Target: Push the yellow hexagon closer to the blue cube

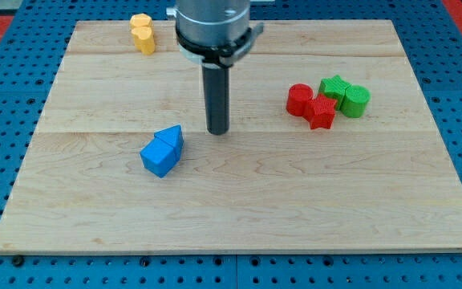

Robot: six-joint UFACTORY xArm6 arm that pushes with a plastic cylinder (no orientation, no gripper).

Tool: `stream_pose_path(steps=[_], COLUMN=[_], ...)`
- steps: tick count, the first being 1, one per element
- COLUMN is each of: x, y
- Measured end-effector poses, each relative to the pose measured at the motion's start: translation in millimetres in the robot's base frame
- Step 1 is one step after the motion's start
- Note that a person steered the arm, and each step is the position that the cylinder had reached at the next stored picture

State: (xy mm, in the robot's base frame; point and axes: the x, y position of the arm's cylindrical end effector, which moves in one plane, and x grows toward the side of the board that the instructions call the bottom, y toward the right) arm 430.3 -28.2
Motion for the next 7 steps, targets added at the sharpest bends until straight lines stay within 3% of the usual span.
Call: stream_pose_path(steps=[4, 7], x=[-98.9, -120.1], y=[-8.5, -4.0])
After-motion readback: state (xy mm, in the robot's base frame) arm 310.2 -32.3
